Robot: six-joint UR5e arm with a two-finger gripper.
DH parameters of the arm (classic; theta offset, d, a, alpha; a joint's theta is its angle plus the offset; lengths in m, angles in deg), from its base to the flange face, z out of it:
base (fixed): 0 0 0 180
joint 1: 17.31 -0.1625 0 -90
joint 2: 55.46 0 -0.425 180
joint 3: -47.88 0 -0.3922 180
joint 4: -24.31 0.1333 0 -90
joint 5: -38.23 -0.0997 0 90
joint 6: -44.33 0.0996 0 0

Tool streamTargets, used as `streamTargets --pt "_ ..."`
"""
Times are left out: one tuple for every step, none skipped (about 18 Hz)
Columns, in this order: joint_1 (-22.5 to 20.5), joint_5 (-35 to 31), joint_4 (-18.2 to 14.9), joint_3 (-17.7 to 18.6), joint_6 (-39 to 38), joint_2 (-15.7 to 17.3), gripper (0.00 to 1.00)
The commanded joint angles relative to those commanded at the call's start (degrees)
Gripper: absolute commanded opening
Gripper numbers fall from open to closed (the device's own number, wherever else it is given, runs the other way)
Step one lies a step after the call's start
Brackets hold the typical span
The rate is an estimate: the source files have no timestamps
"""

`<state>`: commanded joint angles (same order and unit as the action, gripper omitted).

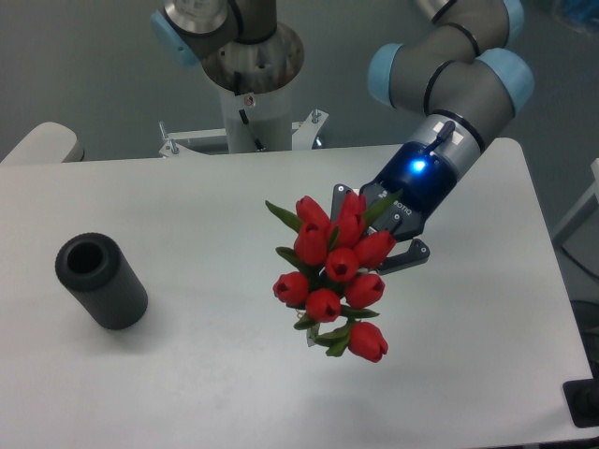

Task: Pick up the flowers from the vase
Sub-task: 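Carry the tulip bunch away from the vase over the table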

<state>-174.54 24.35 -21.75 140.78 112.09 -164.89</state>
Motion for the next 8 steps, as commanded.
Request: streamTargets --pt "0.0 0.0 0.0 0.0 0.0 0.1 0.22" --pt "0.0 0.0 0.0 -0.1 0.0 0.0 0.22" --pt "0.0 0.0 0.0 -0.1 0.1 0.0 0.22" --pt "0.0 0.0 0.0 -0.1 0.0 0.0 0.22" --pt "0.0 0.0 0.0 -0.1 0.0 0.0 0.22" --pt "0.0 0.0 0.0 -0.1 0.1 0.0 0.22" --pt "0.0 0.0 0.0 -0.2 0.1 0.0 0.22" --pt "-0.1 0.1 0.0 -0.3 0.1 0.0 0.22"
